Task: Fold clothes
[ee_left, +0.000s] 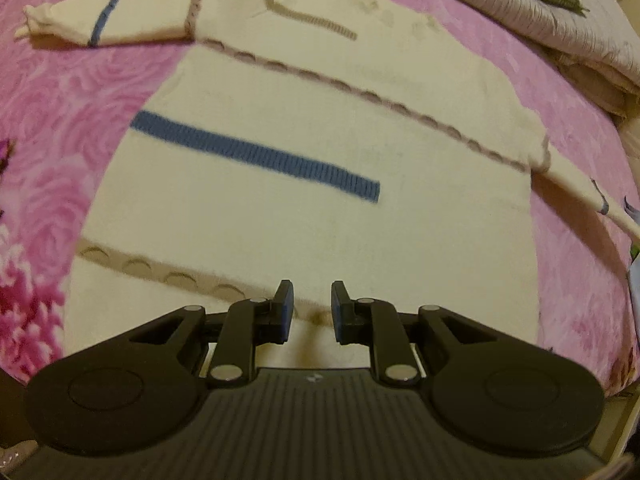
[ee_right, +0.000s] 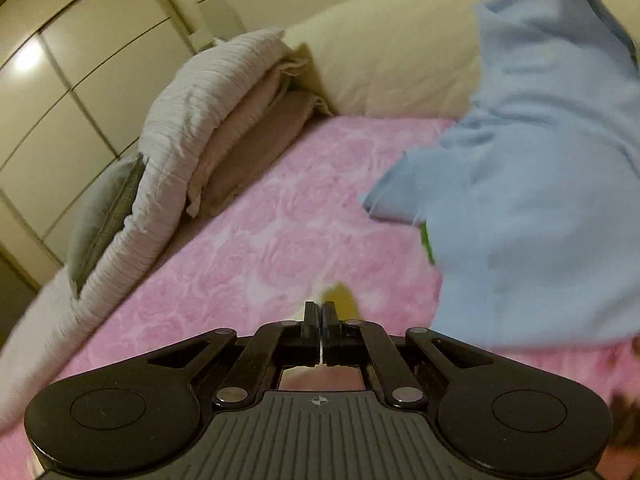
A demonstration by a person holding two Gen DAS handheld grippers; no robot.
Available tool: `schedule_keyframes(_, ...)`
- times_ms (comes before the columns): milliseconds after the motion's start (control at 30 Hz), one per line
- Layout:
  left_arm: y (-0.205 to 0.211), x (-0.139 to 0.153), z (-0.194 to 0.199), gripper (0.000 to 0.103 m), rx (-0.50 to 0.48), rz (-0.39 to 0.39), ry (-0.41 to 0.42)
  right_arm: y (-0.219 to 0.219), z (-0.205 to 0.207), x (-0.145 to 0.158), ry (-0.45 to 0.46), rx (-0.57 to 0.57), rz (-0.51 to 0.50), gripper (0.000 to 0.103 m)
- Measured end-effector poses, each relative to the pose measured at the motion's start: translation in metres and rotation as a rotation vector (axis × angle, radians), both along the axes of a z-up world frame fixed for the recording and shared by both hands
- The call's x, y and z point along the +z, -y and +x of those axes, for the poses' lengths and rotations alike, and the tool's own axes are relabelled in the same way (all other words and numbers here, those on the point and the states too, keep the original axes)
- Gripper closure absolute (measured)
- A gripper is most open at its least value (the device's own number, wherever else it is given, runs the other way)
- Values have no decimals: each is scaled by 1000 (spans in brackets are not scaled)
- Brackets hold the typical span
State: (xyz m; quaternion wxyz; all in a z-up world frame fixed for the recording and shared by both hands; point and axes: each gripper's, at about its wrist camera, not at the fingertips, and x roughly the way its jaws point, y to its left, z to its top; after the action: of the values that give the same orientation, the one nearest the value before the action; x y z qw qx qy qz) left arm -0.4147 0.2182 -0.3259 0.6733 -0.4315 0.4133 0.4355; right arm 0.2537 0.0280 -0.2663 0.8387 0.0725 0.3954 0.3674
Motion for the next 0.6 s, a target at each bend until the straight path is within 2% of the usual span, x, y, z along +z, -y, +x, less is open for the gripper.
schedule_keyframes(33,1,-4,0,88,2,-12,1,2,-4,-5,8,-1,-46,103)
schedule_keyframes(67,1,-8,0,88,4,-24,3,4,-8,-16,-3,-18,-133,103)
schedule_keyframes(167,1,-14,-3,88,9,-39,-10,1,-7,-72,-108,-96,-445,103)
schedule_keyframes(200,0,-14,-6,87,10,-34,-15,3,-8,-84,-131,-135,-482,103)
schedule_keyframes(267,-3,-14,-14,86,23,-25,-28,18,-14,-88,-145,-240,-380,101)
schedule_keyframes(300,-6,-14,-19,84,35,-21,-35,19,-18,-86,-159,-281,-366,98)
schedule_keyframes(333,-9,-15,-25,83,54,-18,-39,19,-23,-84,-168,-311,-361,89)
schedule_keyframes(367,-13,-15,-32,83,73,-15,-43,17,-29,-80,-166,-316,-370,73)
schedule_keyframes(400,-16,-16,-39,83,93,-13,-47,13,-35,-74,-160,-305,-374,66)
schedule_keyframes(433,-21,-15,-46,83,110,0,-48,5,-44,-68,-152,-279,-367,63)
schedule_keyframes(600,-58,-15,-95,77,195,49,-56,-52,-98,-64,-200,-28,-348,60)
